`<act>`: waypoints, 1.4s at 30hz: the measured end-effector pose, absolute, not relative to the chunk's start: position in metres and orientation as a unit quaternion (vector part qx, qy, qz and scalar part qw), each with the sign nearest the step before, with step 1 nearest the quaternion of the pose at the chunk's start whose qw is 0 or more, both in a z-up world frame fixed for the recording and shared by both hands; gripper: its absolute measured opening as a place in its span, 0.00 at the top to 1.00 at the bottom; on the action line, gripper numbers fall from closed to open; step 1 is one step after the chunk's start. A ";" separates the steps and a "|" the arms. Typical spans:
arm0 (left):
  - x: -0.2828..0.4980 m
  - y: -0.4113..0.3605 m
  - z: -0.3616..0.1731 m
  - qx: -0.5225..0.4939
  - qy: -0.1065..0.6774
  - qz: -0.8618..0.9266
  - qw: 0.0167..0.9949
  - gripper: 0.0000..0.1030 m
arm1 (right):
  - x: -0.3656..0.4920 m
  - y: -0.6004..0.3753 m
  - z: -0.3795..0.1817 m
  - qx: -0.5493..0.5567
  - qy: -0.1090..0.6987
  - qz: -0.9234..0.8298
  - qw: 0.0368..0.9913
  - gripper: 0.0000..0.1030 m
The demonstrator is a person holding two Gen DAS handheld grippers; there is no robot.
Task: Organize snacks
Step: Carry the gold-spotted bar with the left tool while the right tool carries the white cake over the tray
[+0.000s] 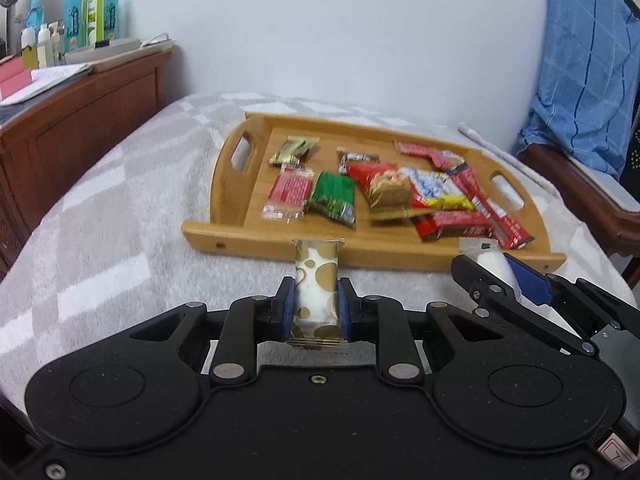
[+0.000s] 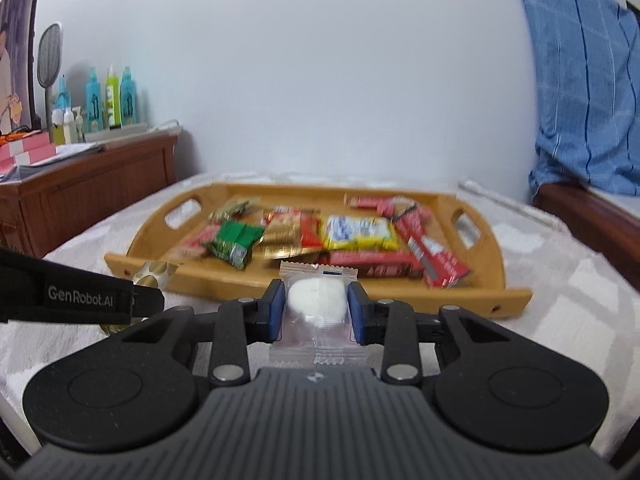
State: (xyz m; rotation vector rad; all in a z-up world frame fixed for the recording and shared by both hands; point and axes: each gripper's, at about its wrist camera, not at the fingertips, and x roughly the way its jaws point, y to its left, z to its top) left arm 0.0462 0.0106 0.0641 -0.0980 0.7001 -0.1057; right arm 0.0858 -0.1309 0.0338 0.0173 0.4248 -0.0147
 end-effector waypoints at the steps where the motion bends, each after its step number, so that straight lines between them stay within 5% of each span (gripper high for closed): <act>1: 0.047 0.010 0.067 -0.047 0.339 -0.053 0.938 0.80 | 0.085 -0.132 0.036 0.007 0.206 -0.009 0.979 0.63; 42: 0.179 -0.009 0.094 -0.045 0.332 -0.067 0.940 0.80 | 0.205 -0.207 0.067 0.087 0.193 -0.005 0.977 0.63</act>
